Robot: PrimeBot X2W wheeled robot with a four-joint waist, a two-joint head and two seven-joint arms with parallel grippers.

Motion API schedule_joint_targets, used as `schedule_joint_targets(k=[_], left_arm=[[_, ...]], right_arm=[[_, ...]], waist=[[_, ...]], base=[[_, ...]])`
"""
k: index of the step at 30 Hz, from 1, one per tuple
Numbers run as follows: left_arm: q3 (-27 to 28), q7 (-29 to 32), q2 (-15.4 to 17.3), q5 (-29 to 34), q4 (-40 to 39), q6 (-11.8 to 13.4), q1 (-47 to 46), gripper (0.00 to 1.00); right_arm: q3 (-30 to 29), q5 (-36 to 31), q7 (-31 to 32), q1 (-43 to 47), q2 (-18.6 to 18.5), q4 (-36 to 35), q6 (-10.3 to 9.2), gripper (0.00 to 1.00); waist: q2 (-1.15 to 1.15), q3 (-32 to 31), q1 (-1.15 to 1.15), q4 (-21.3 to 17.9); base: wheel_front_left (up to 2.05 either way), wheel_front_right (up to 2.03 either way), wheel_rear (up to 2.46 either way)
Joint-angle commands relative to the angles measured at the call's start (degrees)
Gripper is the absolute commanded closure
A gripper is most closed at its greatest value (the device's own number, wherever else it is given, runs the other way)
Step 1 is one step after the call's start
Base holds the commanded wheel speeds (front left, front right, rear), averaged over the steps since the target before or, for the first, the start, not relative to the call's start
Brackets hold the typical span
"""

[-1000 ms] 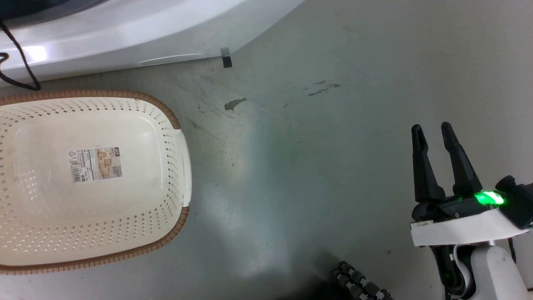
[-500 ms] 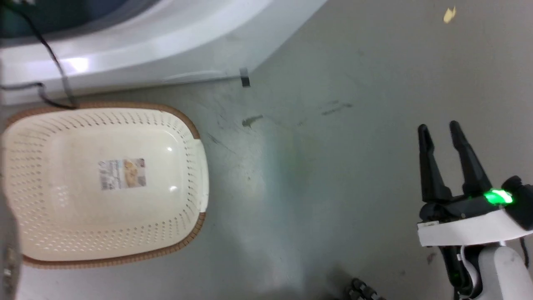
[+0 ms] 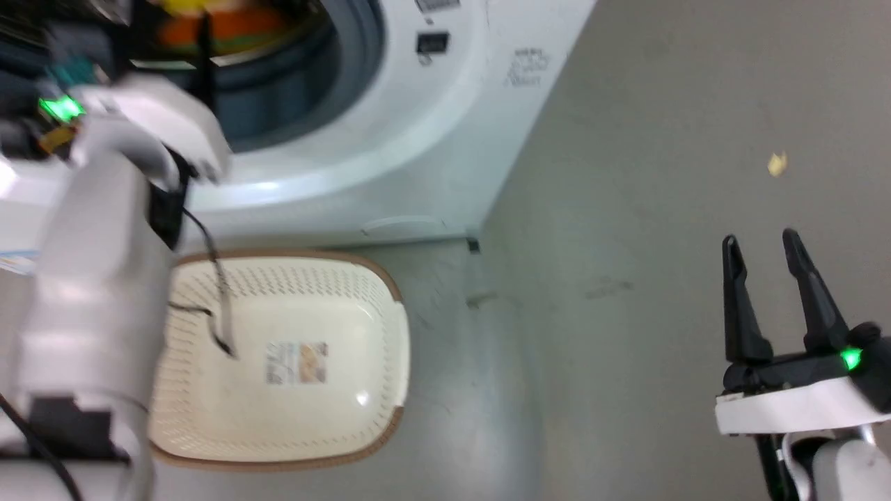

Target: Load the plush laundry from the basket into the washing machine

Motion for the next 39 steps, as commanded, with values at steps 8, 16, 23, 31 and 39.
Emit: schedule_joint_targets(k=[8,16,23,31,39], left_arm=[[2.9,-0.9,-3.5,-1.8,-20.9,3.1,20.6,0.00],[2.7,-1.0,-6.5,2.2,-40.6,7.9,43.7,0.00],[3.2,-1.0,-9.5,2.6,-49.1,9.8,55.7,0.00],[1.1,-1.0,-10.3,4.7,-50.0,10.0,61.3,0.00],[1.7,-1.0,-10.8,4.0,-49.1,9.4,61.7,0.00]], right_arm=[[1.2,-3.3,-0.2,3.9,0.0,-0.6,-0.05,0.00],[2.0,-5.3,-0.2,6.9,0.0,-0.3,-0.05,0.00],[3.3,-5.9,-0.2,9.2,0.0,0.3,-0.05,0.00],[4.4,-5.4,-0.3,11.2,0.0,1.0,-0.05,0.00],[5.1,-4.8,-0.3,11.5,0.0,1.4,-0.05,0.00]], waist=[[0.00,-12.6,0.02,6.6],[0.00,-16.8,0.02,8.4],[0.00,-19.2,0.02,9.0],[0.00,-20.7,0.02,9.3],[0.00,-21.0,0.02,9.3]], base=[[0.00,0.00,0.00],[0.00,0.00,0.00],[0.00,0.00,0.00],[0.00,0.00,0.00],[0.00,0.00,0.00]])
